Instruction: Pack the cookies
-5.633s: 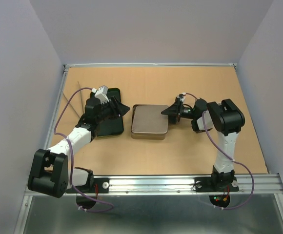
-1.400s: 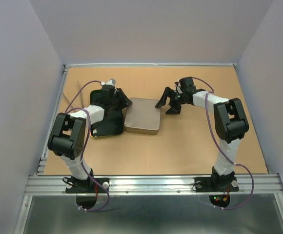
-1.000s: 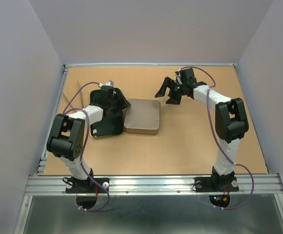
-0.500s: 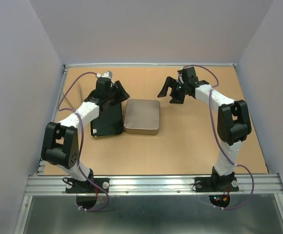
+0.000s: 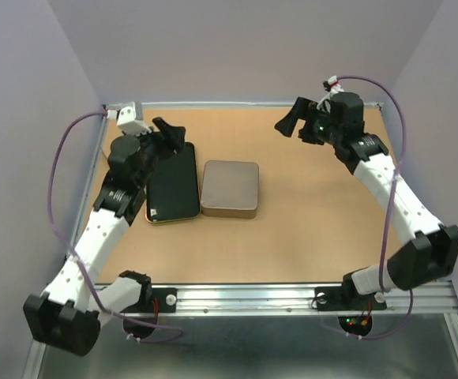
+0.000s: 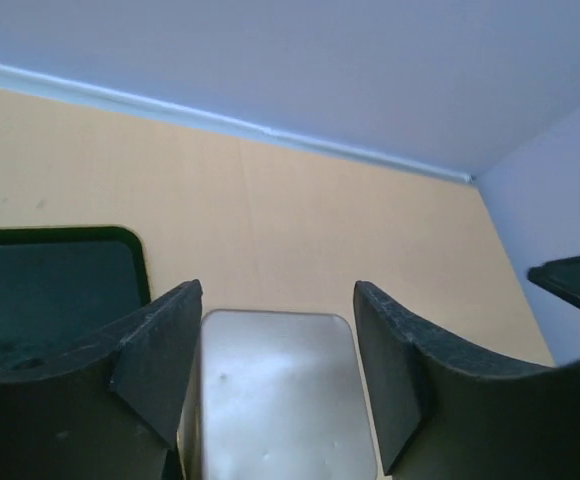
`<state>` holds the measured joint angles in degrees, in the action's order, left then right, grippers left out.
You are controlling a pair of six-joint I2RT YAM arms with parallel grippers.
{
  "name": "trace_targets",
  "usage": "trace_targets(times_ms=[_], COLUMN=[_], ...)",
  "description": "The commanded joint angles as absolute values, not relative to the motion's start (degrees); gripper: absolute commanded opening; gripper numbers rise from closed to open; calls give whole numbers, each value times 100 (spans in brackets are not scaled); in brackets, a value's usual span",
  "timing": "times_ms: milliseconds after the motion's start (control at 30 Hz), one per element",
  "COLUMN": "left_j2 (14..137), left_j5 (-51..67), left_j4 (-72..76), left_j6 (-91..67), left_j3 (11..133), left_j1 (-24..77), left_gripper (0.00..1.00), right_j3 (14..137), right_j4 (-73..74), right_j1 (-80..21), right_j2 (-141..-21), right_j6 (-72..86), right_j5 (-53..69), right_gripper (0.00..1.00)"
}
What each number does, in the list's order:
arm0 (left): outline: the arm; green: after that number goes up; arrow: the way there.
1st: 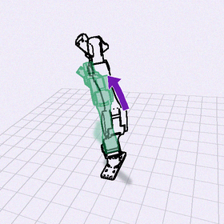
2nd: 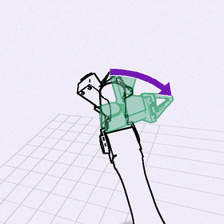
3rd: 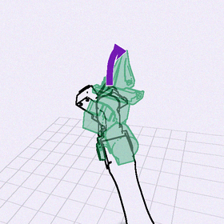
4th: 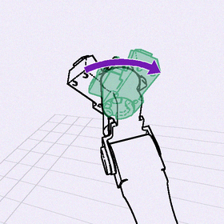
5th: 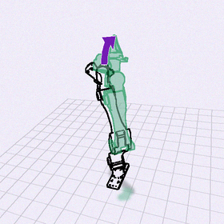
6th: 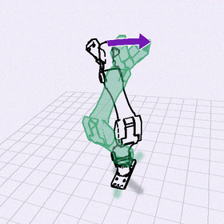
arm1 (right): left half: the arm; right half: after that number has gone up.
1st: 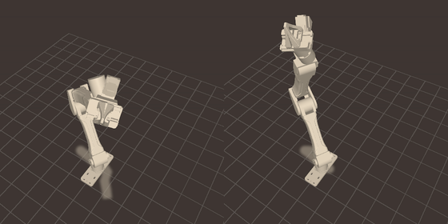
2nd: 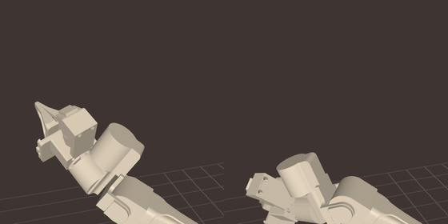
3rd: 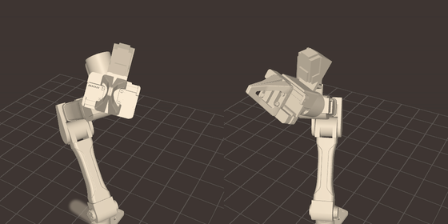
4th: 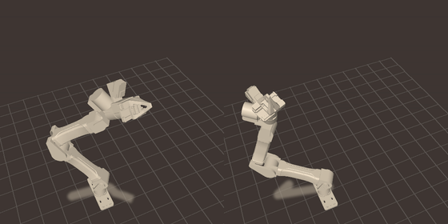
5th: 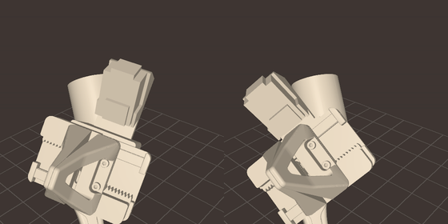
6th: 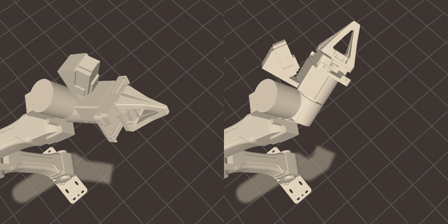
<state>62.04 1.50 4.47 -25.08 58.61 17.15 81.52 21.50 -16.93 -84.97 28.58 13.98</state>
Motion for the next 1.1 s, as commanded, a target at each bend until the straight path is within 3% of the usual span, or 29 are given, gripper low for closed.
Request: trace_targets(times_ms=[0,100,300,433,600,800,1067], left_j2=[4874,3968,3541,4296,5167,6099,7224], left_j5=[-1690,-3166,-4446,-5157,-5527,-5774,-5038], left_j4=[1264,1783,2338,2521,2601,4277,8732], left_j6=[-2302,-2688,-1839,-1547,-2478,-2093,831], left_j3=[4749,3703,2322,1820,1837,1591,923], left_j1=[1687,1679,1679,1670,1661,1687,1679], left_gripper=[82,99,94,97,98,97,96], right_j3=[7542,6954,5653,5117,4641,4087,3938], right_j4=[1828,1723,932,791,326,-211,-342], right_j1=[-1705,-1705,-1705,-1705,-1705,-1705,-1696], right_j2=[-7492,-6796,-5828,-5301,-4782,-4272,-4315], right_j6=[2637,2681,2751,2795,2742,2496,2347], right_j5=[564,98,-623,-730,-484,-264,-351], right_gripper=[100,100,100,100,100,100,100])
